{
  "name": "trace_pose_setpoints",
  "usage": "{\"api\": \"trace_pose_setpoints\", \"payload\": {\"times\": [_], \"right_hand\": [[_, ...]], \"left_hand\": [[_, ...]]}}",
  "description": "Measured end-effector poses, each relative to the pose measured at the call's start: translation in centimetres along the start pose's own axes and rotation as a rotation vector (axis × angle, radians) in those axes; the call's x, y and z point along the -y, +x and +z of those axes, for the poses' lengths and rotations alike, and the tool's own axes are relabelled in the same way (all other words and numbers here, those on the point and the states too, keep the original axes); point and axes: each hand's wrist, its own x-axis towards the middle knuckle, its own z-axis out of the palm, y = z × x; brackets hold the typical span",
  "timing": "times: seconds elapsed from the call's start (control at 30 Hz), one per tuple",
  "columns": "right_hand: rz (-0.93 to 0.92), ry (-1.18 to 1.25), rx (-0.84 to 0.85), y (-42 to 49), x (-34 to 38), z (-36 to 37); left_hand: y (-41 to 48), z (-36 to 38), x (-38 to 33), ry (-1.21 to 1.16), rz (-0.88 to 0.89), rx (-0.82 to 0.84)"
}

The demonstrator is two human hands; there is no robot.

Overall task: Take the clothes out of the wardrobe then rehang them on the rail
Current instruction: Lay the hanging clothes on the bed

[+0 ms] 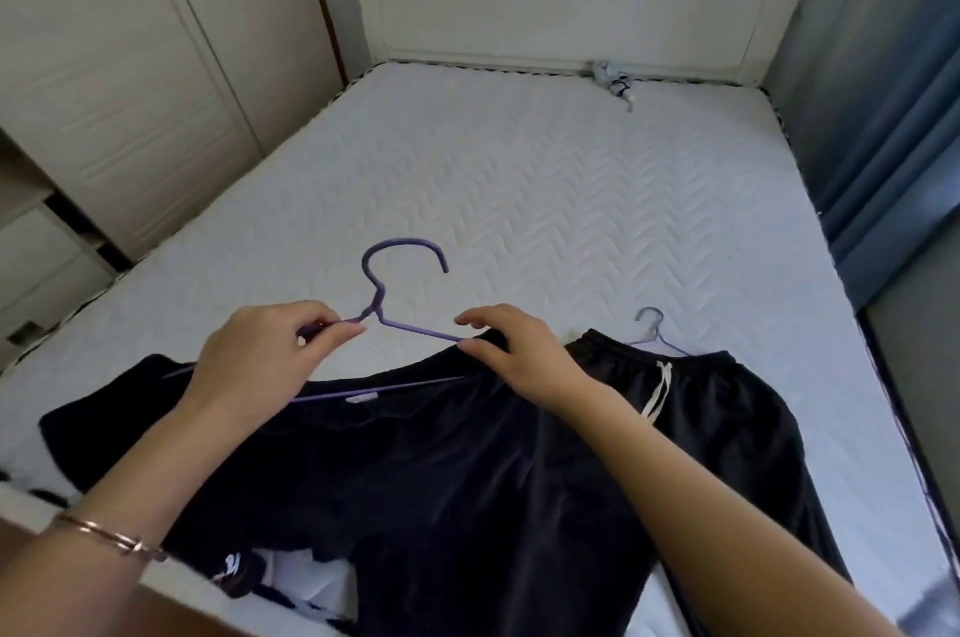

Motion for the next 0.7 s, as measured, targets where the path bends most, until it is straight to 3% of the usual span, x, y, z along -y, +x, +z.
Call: {"api": "trace_pose_setpoints", "payload": {"times": [0.13,0.27,0.47,0.7], "right_hand": [[0.060,0.035,-0.115,-0.5,4.4,-0.8],[-0.003,0.015,-0.088,-1.0,9.8,-0.2],[-0.051,0.013,-0.389,-1.3,16.8,-1.1],[0.001,-0.176,-0.650,-5.6,19.4,-2.5]], "left_hand": [[-0.2,-3.5,0.6,-0.063,0.129,-0.094],[0.6,-7.8,2.1,-0.175,0.243,-0.199],[2.1,-13.4,3.5,-0.254,0.466,-0.317],[1.9,-14.0,5.8,-0.158,0.499,-0.224]]}}
